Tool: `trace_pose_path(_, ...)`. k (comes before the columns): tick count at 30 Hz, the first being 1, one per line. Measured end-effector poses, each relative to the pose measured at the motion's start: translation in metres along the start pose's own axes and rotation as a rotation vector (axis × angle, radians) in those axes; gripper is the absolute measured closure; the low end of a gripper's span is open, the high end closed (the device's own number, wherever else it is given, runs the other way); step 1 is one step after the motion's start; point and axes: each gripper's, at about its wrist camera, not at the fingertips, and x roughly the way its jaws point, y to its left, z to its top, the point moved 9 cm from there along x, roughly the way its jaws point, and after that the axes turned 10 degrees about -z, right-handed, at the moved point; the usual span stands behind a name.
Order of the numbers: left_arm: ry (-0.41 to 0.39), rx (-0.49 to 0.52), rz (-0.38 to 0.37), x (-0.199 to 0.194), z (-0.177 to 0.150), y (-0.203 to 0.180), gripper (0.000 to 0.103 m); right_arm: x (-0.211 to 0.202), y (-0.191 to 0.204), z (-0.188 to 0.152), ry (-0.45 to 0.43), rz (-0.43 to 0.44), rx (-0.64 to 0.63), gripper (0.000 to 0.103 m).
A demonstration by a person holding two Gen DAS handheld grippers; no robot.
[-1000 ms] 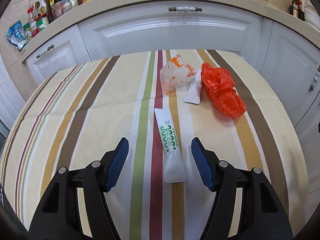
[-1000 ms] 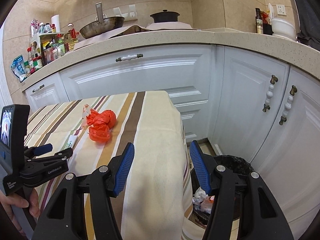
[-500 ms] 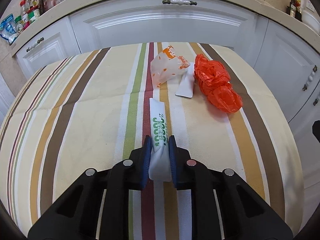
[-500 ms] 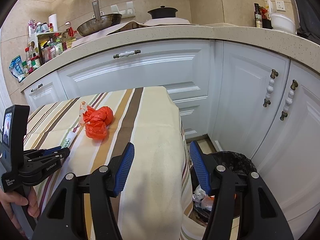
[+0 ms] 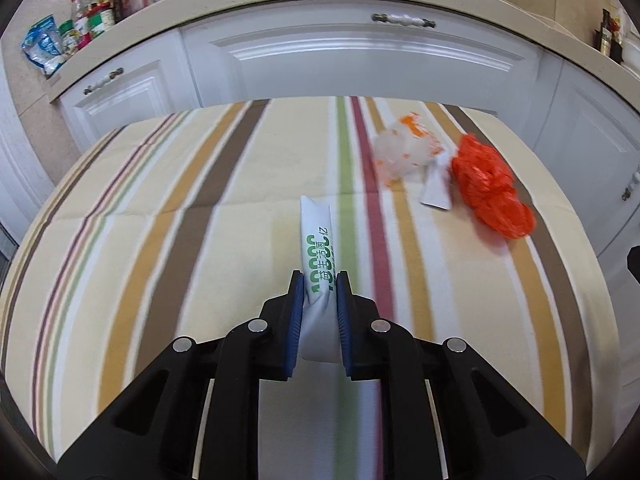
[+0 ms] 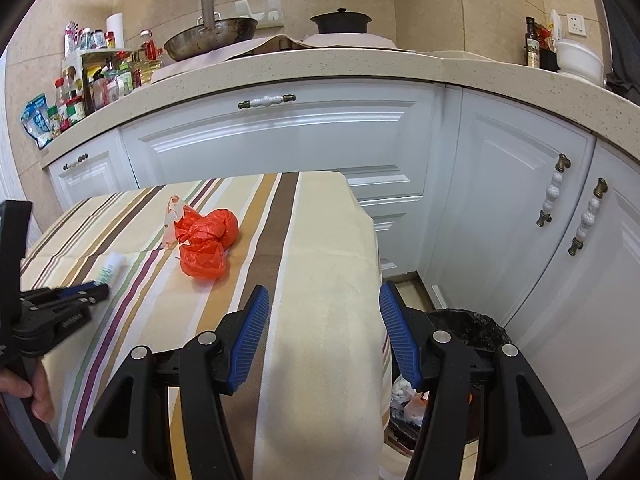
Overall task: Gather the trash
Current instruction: 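Grasp the white tube sachet with the left gripper while the right grasps the orange bag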
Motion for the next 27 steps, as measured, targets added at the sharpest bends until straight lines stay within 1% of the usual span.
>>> trace_pose_path(7,-0.027,-0.054,0.056,-0.010,0.008,0.043,0.087,0.009,0.018,0.009,0.011,-0.008,-0.038,0.046)
trace_pose_path(11,-0.035,-0.080,0.072,-0.014,0.010,0.063,0.087,0.015,0.038,0.019,0.004,0.007,-0.067,0.042)
trace_pose_path(13,-0.037,-0.090,0.078,-0.015,0.009,0.071,0.087,0.018,0.053,0.025,-0.002,0.025,-0.084,0.042)
trace_pose_path(16,-0.039,-0.107,0.082,-0.015,0.008,0.080,0.087,0.027,0.072,0.031,0.004,0.044,-0.117,0.038)
trace_pose_path(18,-0.040,-0.114,0.082,-0.015,0.008,0.085,0.087,0.034,0.088,0.035,0.007,0.054,-0.141,0.038)
trace_pose_path(21,-0.041,-0.120,0.084,-0.015,0.007,0.089,0.087,0.045,0.105,0.035,0.029,0.064,-0.175,0.034)
trace_pose_path(25,-0.045,-0.129,0.087,-0.016,0.007,0.093,0.087,0.062,0.120,0.029,0.078,0.068,-0.216,0.034)
trace_pose_path(26,-0.048,-0.129,0.089,-0.016,0.008,0.093,0.087,0.065,0.122,0.027,0.092,0.069,-0.220,0.037)
trace_pose_path(27,-0.050,-0.129,0.090,-0.016,0.008,0.093,0.087,0.068,0.122,0.025,0.102,0.071,-0.220,0.043)
